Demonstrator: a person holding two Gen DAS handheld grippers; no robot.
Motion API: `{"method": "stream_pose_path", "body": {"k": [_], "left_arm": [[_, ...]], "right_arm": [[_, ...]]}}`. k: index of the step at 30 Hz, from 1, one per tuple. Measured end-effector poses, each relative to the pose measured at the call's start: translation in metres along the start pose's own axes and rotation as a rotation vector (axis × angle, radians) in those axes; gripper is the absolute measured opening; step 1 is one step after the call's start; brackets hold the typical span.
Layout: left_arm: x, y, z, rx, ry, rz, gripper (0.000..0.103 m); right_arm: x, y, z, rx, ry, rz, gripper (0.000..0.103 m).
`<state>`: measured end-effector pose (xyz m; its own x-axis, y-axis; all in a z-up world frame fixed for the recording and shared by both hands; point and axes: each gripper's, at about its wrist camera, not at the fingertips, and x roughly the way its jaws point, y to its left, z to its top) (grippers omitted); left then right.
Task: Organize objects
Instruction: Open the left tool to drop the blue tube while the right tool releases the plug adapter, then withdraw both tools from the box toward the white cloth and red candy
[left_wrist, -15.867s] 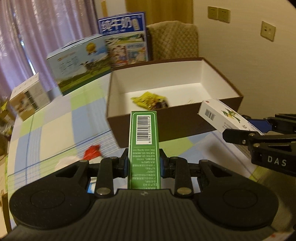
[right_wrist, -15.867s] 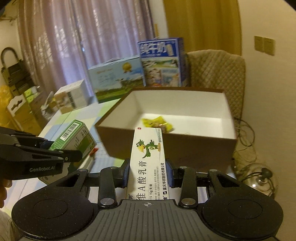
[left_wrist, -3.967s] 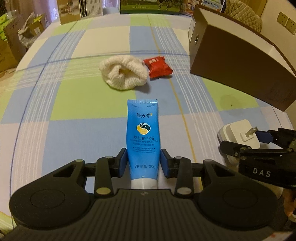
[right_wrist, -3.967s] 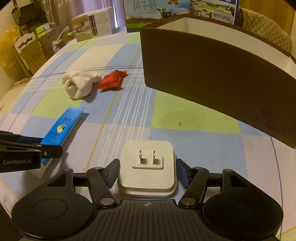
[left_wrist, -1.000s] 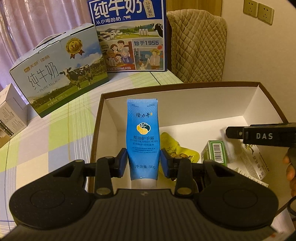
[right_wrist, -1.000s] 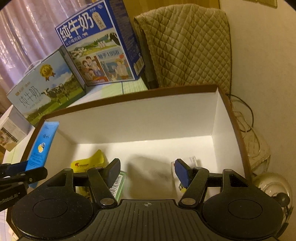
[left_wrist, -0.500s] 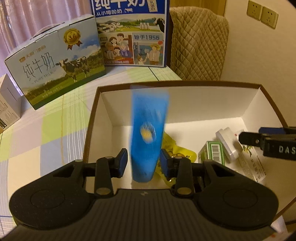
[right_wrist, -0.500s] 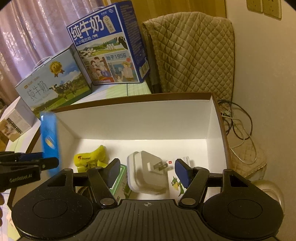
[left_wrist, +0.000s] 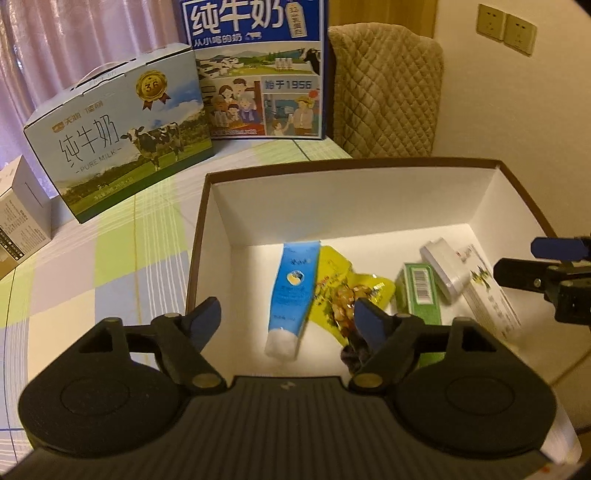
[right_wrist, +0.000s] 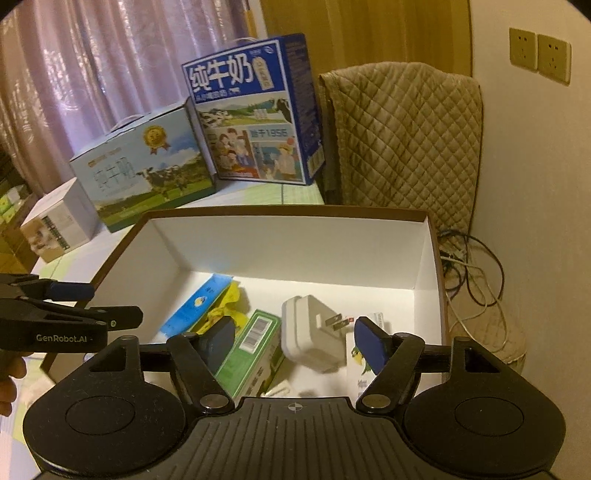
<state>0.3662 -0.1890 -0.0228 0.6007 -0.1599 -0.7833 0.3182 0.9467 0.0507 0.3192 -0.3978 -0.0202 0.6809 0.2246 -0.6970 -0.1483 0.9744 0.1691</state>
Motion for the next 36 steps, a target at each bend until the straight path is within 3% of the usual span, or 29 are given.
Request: {"method": "stream_pose_path", "body": {"k": [13,21,36], "left_arm": [[-0.067,0.002,-0.023,-0.004,-0.058,-0.035,0.099],[-0.111,0.006,-0.050,0.003,-0.085,-0.046,0.102],[-0.176,0.052,-0.107,-0.141,-0.124,-0.026,0.102]], "right_arm": [[-0.054,0.029,-0.025,-0.045,-0.031,-0.010,0.079],[-0.090,0.049,-0.038,-0.018,-0.038,0.038,0.080],[-0.122,0.100,-0.074,-0.033,-0.010,0.138,0.080]]}}
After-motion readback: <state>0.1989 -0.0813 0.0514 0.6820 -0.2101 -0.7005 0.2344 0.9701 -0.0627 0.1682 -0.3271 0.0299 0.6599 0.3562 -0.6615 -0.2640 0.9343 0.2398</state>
